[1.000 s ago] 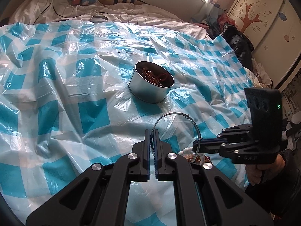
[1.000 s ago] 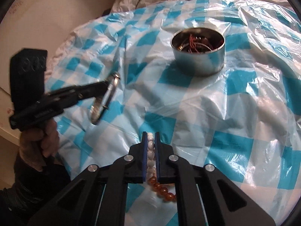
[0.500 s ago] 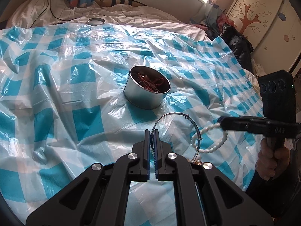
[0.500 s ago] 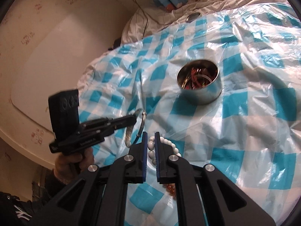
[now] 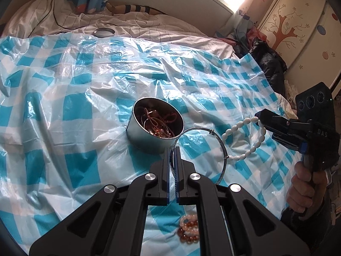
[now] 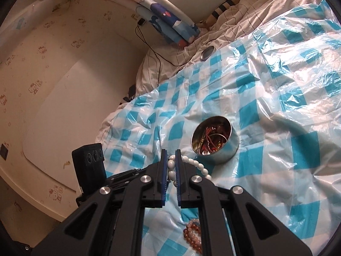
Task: Organize jewelry
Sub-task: 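Carry both bracelets over the tin and open both tools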
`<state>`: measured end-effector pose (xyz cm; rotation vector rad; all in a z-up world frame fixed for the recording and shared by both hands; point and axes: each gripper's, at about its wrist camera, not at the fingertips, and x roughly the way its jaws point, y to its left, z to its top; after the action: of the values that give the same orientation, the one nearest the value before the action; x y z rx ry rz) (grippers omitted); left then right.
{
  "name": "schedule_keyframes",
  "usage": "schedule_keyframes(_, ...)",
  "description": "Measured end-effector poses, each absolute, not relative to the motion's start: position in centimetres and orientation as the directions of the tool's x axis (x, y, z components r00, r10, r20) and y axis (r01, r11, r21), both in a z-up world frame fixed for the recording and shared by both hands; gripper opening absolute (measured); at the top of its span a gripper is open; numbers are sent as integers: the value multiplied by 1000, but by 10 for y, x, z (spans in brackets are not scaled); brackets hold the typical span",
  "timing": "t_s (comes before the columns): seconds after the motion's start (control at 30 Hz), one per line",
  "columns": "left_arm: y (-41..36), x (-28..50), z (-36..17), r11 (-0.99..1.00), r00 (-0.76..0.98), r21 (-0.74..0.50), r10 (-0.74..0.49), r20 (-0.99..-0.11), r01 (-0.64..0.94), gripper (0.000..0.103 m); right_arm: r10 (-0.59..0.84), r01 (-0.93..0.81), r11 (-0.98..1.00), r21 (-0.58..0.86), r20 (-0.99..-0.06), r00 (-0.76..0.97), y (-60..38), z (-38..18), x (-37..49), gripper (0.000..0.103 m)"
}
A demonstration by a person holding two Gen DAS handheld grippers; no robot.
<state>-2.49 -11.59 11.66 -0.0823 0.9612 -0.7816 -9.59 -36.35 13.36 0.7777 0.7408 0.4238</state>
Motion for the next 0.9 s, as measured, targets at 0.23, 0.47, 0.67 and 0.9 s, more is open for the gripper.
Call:
schedule_keyframes(0.23, -127, -11, 114, 752, 354, -380, -611, -708, 538, 3, 606, -59, 592, 804, -395, 691, -371, 120, -72, 8)
schedule_keyframes(0.47, -144, 11, 108, 788, 402, -349, -574, -713, 507, 3, 589, -78, 605, 793, -379, 714, -366, 122, -41, 8)
schedule_keyframes(0.67, -149, 30, 92, 799, 404, -375, -573, -713, 470, 15, 576, -17, 674, 738, -511, 638, -351, 91, 9, 9)
schedule_keyframes(0.9, -149, 22, 97, 820, 445, -333, -542, -712, 466, 45, 540, 57, 706, 705, -590, 600, -352, 76, 8, 11)
